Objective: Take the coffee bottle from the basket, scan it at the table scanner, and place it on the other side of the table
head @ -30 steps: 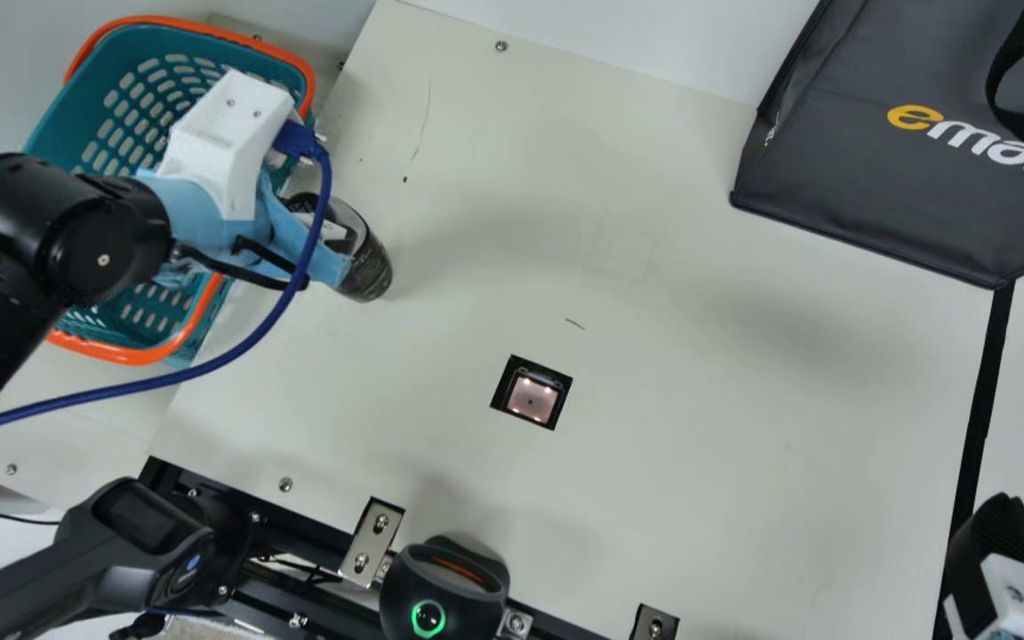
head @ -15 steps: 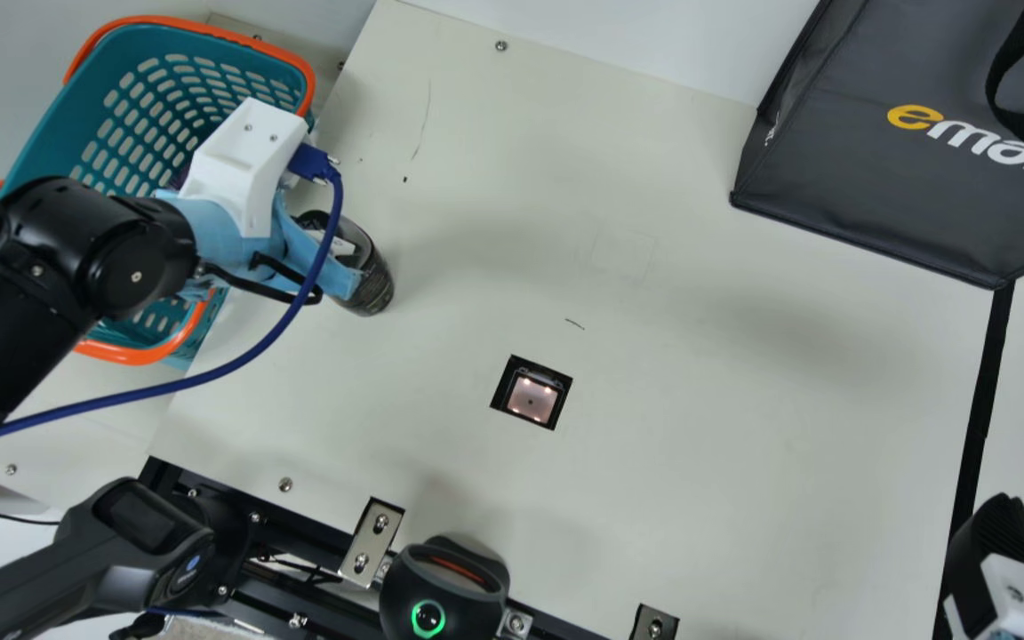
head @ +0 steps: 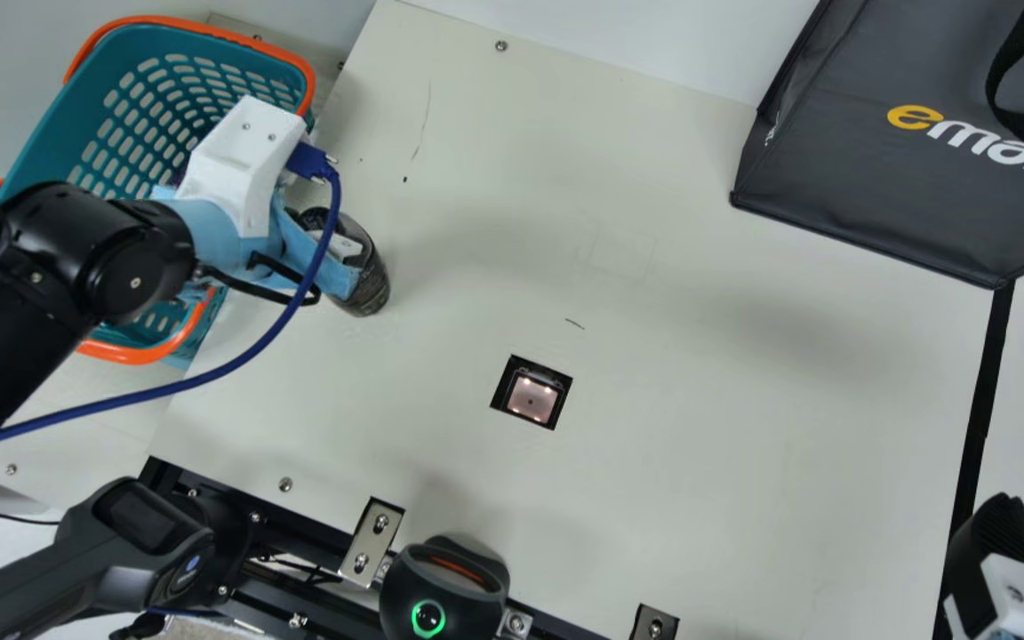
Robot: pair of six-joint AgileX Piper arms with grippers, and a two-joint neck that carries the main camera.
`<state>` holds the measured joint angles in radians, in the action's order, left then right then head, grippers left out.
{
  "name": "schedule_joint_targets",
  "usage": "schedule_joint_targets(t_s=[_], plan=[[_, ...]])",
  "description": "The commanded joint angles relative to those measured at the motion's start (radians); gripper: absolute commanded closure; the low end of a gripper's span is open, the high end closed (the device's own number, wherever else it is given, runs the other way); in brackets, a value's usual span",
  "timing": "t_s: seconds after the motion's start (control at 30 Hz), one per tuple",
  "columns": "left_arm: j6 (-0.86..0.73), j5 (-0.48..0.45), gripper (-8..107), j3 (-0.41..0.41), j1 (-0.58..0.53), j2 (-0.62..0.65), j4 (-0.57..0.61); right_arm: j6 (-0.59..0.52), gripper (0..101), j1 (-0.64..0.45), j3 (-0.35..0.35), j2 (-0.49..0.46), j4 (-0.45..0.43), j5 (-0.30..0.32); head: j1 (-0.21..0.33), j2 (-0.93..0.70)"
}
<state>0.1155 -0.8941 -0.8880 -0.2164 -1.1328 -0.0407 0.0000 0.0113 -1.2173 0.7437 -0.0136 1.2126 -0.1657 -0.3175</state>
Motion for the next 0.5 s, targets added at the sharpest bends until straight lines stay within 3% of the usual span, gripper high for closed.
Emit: schedule_joint_targets(t_s=[0.0,0.23,0.47], plan=[[0.002,0.010,33,-0.003,-0.001,0.007,0.001,0.000,6,0.000,0.000,0.000,0.000,0.000,0.027,-0.004],[0.004,0.025,10,-0.021,0.006,0.060,0.011,0.000,6,0.000,0.000,0.000,0.000,0.000,0.027,-0.004],[-0.024,0.041,9,-0.043,0.037,0.145,0.058,0.000,6,0.000,0.000,0.000,0.000,0.000,0.027,-0.004]])
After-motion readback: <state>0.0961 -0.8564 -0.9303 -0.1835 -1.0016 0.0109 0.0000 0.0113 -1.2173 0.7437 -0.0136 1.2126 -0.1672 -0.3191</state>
